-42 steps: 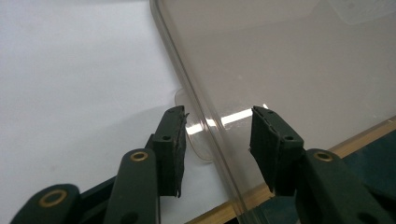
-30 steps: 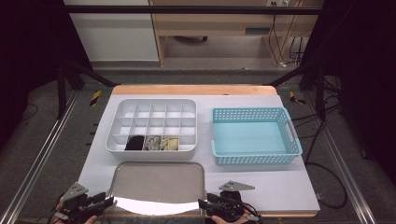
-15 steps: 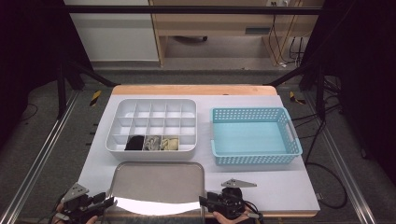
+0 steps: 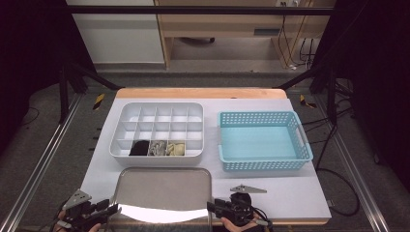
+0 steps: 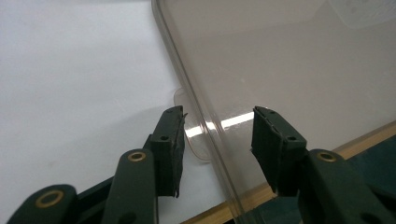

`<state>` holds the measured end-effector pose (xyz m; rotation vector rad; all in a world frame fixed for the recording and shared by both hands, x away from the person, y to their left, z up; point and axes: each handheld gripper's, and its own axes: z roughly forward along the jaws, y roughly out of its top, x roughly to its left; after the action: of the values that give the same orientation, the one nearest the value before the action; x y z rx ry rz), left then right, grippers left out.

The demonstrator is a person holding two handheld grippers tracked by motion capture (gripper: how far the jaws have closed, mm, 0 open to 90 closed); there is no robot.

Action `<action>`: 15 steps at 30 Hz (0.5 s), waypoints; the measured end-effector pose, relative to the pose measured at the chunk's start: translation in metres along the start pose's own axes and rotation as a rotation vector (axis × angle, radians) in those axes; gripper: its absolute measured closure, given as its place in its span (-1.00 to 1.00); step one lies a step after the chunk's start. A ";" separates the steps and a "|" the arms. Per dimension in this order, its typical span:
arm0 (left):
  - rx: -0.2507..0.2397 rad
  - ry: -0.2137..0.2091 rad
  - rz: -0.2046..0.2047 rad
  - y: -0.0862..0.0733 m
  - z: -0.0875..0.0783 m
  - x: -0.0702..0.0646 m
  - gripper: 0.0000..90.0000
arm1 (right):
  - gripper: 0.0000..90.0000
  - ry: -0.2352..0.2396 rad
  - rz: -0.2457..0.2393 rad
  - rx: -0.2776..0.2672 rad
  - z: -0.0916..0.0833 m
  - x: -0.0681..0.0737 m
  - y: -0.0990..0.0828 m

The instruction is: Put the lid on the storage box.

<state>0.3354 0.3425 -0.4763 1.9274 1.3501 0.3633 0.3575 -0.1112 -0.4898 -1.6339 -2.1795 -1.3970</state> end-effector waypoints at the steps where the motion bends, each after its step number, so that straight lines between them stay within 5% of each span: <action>1: -0.001 -0.001 -0.003 0.000 0.000 0.000 0.17 | 0.34 0.005 0.009 -0.005 0.000 -0.001 0.000; 15: -0.008 -0.006 -0.003 -0.001 -0.001 0.000 0.17 | 0.30 0.051 0.060 -0.034 -0.001 -0.006 0.001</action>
<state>0.3342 0.3433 -0.4766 1.9187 1.3456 0.3611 0.3607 -0.1163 -0.4920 -1.6423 -2.0725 -1.4504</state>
